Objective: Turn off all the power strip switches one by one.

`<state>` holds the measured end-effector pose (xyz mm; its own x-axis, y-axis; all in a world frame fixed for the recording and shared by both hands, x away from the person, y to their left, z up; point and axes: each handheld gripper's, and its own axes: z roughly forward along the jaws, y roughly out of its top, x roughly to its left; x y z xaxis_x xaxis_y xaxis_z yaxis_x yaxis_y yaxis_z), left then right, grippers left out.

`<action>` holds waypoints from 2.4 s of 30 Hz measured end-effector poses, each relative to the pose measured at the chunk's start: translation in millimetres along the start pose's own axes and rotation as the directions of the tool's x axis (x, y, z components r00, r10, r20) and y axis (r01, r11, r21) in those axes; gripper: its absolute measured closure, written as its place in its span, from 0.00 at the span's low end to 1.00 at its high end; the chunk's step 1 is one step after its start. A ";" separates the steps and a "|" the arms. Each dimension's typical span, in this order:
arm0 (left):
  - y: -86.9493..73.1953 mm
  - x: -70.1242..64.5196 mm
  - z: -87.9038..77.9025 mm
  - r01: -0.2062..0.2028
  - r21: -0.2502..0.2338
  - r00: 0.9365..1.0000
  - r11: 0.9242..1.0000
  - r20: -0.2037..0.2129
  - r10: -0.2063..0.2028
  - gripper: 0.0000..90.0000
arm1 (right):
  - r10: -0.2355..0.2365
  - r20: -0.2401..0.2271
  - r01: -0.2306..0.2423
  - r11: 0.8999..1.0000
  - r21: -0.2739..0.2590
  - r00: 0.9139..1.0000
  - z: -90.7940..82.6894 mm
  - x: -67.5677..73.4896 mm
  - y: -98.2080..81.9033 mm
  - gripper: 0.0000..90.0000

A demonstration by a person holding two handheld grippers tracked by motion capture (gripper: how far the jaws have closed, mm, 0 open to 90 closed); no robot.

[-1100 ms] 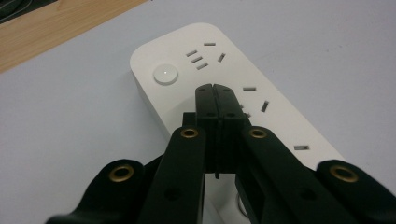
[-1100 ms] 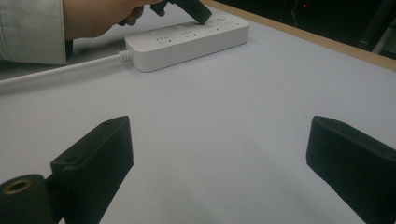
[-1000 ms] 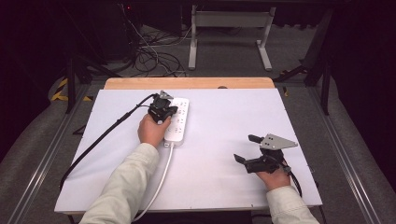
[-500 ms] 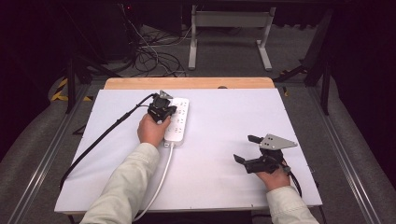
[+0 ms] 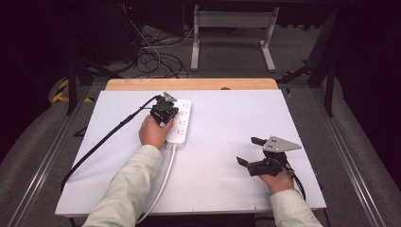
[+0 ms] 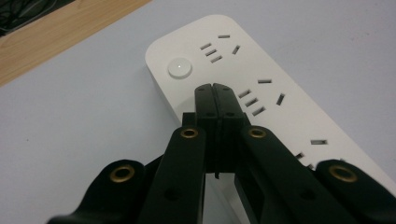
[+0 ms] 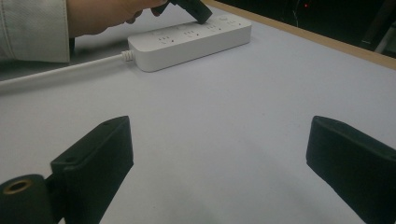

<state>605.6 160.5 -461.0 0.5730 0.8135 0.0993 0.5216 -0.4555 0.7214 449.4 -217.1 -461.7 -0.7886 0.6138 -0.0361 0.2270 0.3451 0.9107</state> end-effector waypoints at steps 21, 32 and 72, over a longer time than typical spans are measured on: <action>34.4 22.3 -29.1 0.065 -0.146 0.996 0.987 0.068 -0.056 1.00 | 0.004 0.006 -0.004 1.000 0.002 1.000 -0.3 -1.7 -0.7 0.09; 33.2 36.1 -2.8 0.062 -0.094 0.997 0.994 0.045 -0.058 1.00 | 0.013 0.004 -0.013 1.000 0.006 1.000 -0.1 -2.5 -2.3 0.09; 23.5 23.4 26.6 0.014 -0.021 0.998 1.000 0.060 -0.013 1.00 | 0.021 0.001 -0.021 1.000 0.019 1.000 2.7 -2.5 -4.0 0.09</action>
<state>648.1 159.2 -459.9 0.6033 0.7960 0.0489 0.5158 -0.4362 0.7373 451.9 -218.1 -466.4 -0.7828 0.6220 -0.0172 0.2547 0.3456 0.9031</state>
